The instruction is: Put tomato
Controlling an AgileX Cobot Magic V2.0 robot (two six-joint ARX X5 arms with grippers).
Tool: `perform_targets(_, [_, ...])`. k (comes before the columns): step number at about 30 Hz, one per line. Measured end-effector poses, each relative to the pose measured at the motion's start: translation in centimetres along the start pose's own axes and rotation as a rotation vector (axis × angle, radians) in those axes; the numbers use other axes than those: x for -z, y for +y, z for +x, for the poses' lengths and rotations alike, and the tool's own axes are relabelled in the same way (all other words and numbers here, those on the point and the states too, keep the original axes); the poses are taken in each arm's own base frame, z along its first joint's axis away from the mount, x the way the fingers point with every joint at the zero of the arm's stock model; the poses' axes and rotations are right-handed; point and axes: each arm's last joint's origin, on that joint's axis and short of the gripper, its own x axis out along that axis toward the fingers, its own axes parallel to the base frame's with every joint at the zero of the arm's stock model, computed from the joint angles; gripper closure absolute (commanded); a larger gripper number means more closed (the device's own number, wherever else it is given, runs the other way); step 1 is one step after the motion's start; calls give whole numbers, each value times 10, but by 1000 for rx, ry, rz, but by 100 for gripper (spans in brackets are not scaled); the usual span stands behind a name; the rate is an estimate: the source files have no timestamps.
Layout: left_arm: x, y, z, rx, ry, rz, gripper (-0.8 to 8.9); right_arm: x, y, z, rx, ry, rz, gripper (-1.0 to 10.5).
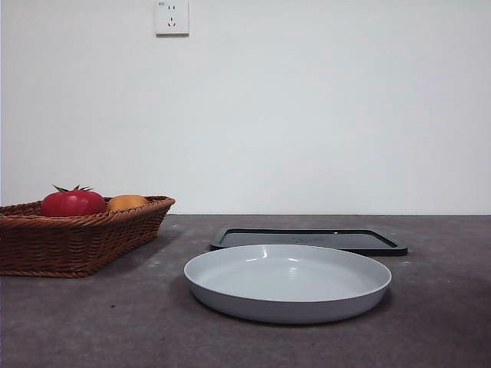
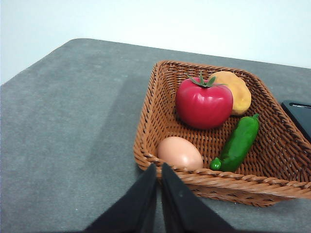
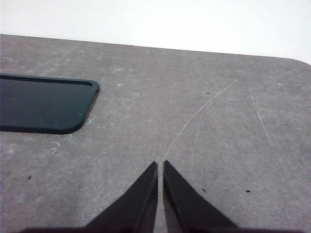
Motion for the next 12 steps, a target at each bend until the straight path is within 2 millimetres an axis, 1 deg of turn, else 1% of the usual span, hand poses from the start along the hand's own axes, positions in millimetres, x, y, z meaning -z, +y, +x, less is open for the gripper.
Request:
perform_targets(8, [0, 0, 0, 0, 0, 0, 799, 0, 0, 0, 0, 0, 2, 937])
perform_targets(12, [0, 0, 0, 0, 0, 0, 799, 0, 0, 0, -2, 0, 35, 937])
